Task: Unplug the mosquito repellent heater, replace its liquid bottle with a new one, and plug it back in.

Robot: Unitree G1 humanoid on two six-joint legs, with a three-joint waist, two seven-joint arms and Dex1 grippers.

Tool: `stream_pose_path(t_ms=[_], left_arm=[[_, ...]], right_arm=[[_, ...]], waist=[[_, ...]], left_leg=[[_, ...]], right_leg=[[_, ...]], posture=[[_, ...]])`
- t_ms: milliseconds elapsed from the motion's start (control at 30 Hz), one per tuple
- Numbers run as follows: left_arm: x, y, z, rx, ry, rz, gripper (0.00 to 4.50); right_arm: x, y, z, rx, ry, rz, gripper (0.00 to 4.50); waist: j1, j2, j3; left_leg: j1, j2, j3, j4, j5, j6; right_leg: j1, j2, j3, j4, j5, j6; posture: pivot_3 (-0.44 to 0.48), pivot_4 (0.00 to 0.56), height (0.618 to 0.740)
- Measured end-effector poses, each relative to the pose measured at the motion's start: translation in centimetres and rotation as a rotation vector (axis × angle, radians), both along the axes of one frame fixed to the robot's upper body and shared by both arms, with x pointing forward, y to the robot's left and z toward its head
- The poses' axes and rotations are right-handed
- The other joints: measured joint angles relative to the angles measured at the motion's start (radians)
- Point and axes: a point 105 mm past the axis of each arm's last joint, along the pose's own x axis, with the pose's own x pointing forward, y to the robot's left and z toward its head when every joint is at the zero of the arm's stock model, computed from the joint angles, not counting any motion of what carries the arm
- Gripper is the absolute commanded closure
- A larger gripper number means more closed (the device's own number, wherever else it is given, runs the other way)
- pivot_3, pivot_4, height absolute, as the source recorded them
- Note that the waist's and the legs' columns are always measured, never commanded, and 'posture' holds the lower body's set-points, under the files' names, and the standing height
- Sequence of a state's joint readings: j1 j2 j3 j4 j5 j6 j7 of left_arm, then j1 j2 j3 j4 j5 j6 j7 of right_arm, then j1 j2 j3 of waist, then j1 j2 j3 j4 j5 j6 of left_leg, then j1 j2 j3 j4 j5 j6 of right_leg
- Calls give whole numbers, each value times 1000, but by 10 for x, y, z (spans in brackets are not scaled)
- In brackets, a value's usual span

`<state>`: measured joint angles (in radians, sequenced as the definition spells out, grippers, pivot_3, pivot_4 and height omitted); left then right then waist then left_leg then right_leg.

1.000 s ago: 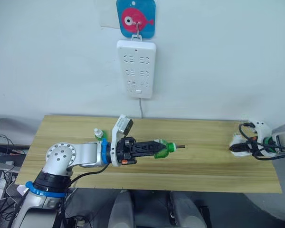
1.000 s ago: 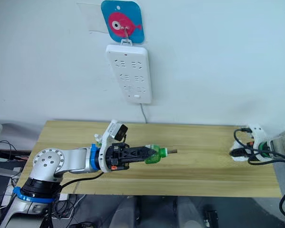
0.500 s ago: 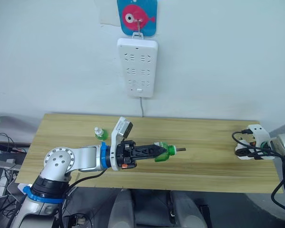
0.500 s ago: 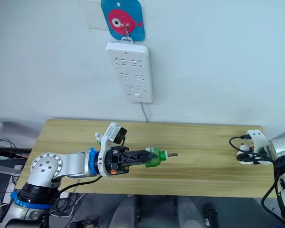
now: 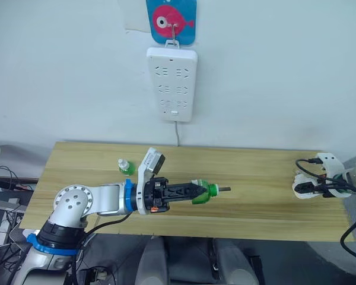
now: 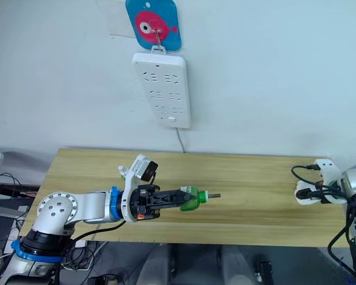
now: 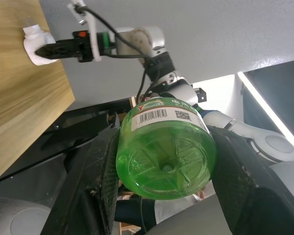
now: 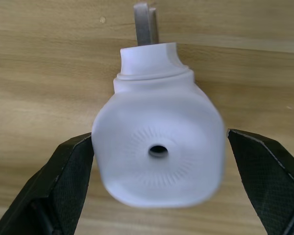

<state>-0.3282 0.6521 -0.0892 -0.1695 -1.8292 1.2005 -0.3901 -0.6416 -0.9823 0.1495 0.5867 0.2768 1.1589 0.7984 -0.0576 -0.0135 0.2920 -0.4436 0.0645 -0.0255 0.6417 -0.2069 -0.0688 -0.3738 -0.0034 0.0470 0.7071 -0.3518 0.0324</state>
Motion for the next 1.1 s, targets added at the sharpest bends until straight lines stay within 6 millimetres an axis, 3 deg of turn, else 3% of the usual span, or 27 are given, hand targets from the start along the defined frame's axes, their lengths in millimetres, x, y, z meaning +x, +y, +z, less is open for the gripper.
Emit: stream_pose_path(t_ms=[200,300,367,467,600,767,933,1100], left_arm=[[0,1,-3,-2,1,-9,2231],[5,1,-2,-16,-30,26,2231],[10,-4,-1,-25,-80,48,2231],[16,-19,12,-3,-307,48,2231],[34,-27,17,41,-568,163,2231],[65,-34,15,98,-750,350,2231],[69,-41,15,127,-841,372,2231],[65,-56,13,118,-863,347,2231]], right_arm=[[-16,-1,63,47,-70,9,54],[-21,4,69,62,-99,32,54],[-14,28,79,206,-175,44,54],[-3,80,110,642,-375,116,54],[-42,123,106,916,-407,257,54],[-51,190,104,1168,-599,77,54],[-52,223,118,1218,-646,-68,54],[-43,237,118,1232,-597,-166,54]], waist=[[-2,1,0],[-6,1,0],[-9,1,0],[-26,0,0],[-21,1,-1],[-45,-3,-2],[-52,-3,-2],[-51,-3,-2]], left_leg=[[0,0,0,-1,0,0],[0,0,0,-1,0,0],[0,0,1,0,0,-1],[-1,0,1,0,0,-1],[-5,1,4,-3,-1,0],[-10,1,10,-1,-3,4],[-8,1,7,0,-1,1],[-8,1,6,1,0,0]], right_leg=[[0,0,0,-1,0,0],[0,0,0,-2,0,0],[0,0,0,-2,0,0],[1,0,-1,-2,0,0],[3,-1,-2,-11,0,0],[-1,-2,1,-9,-1,4],[-1,-2,0,-5,-1,4],[-1,-1,-1,-4,-1,4]], posture=[[-196,266,740],[-218,259,740],[-229,257,740],[-238,256,740],[-236,256,740],[-219,259,740],[-206,255,740],[-202,254,740]])
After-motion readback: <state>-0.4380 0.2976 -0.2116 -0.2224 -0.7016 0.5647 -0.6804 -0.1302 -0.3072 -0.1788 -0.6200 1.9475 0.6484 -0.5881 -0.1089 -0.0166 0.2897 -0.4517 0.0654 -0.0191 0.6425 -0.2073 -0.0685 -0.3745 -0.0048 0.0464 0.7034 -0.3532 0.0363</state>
